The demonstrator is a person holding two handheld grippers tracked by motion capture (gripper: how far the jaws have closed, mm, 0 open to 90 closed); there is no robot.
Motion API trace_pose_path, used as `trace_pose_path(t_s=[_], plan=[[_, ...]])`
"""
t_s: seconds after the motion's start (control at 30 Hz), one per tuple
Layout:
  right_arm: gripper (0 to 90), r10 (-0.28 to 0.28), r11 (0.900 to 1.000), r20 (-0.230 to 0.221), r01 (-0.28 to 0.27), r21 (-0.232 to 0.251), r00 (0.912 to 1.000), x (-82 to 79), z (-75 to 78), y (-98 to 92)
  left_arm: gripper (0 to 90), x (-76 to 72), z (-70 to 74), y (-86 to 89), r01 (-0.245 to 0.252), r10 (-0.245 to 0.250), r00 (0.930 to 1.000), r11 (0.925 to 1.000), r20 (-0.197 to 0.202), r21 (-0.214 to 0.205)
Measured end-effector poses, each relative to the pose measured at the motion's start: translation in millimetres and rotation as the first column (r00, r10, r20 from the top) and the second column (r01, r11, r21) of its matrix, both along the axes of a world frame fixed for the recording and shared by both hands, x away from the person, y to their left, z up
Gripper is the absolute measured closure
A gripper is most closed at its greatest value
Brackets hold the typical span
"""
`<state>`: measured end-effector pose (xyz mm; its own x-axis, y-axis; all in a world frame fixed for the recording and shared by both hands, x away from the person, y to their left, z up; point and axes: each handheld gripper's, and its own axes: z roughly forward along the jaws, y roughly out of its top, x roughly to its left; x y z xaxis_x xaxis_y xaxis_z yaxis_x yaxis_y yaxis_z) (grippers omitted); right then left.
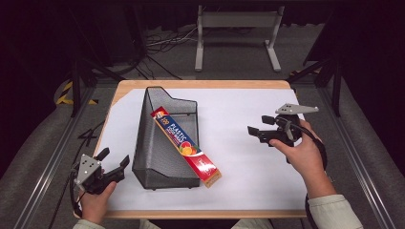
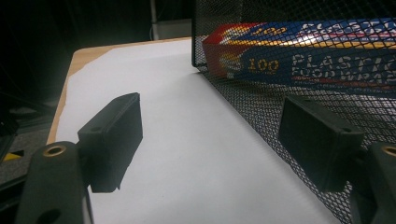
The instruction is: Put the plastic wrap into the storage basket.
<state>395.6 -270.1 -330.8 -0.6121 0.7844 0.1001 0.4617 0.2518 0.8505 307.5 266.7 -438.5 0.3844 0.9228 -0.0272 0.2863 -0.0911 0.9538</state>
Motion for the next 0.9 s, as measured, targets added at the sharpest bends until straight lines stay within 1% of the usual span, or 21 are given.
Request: trace_pose_path(t_s=[0.07,0.13,0.27,0.43,0.47,0.53,0.6,0.67,0.7,0.9], plan=[[25.0,-0.013,0.9998,-0.001,0.013,0.014,0.9999,0.4,-10.3,-9.0,22.9,-0.2,-0.5,0.7,-0.004,0.004,1.0000,1.0000,-0.003,0.000],[25.0,-0.020,0.9996,-0.001,0.020,0.019,0.9998,0.3,-20.1,-17.4,22.9,-0.2,-0.8,1.1,-0.004,0.004,1.0000,1.0000,-0.001,0.001],[25.3,-0.035,0.9992,-0.012,0.035,0.016,0.9993,-1.5,-37.4,-31.8,22.8,-0.2,-1.4,0.7,-0.006,0.006,1.0000,1.0000,-0.005,0.005],[25.1,-0.036,0.9988,-0.010,0.036,0.034,0.9993,-6.6,-55.1,-45.4,22.9,0.3,-2.4,0.6,-0.006,0.006,1.0000,0.9999,-0.007,0.008],[25.1,-0.039,0.9985,-0.018,0.039,0.039,0.9991,-7.7,-58.9,-47.4,22.9,0.4,-2.7,0.7,-0.006,0.006,0.9999,0.9999,-0.008,0.009],[25.0,-0.041,0.9984,-0.018,0.041,0.039,0.9990,-8.9,-67.8,-51.6,22.9,0.5,-3.0,0.9,-0.007,0.007,0.9999,0.9999,-0.010,0.010],[24.8,-0.040,0.9987,-0.034,0.041,0.030,0.9986,-9.8,-73.7,-53.1,22.8,0.6,-3.3,0.9,-0.008,0.008,0.9999,0.9999,-0.012,0.011],[24.8,-0.041,0.9990,-0.032,0.042,0.013,0.9986,-10.2,-78.3,-54.8,22.9,0.9,-3.4,0.9,-0.009,0.009,0.9999,0.9999,-0.012,0.011],[24.8,-0.044,0.9989,-0.033,0.044,0.013,0.9985,-10.5,-80.2,-55.9,22.9,0.9,-3.4,0.9,-0.008,0.008,0.9999,0.9999,-0.012,0.012],[24.8,-0.059,0.9973,-0.030,0.060,0.042,0.9978,-12.9,-88.3,-59.1,22.8,0.7,-2.7,1.1,-0.005,0.005,1.0000,0.9999,-0.006,0.009]])
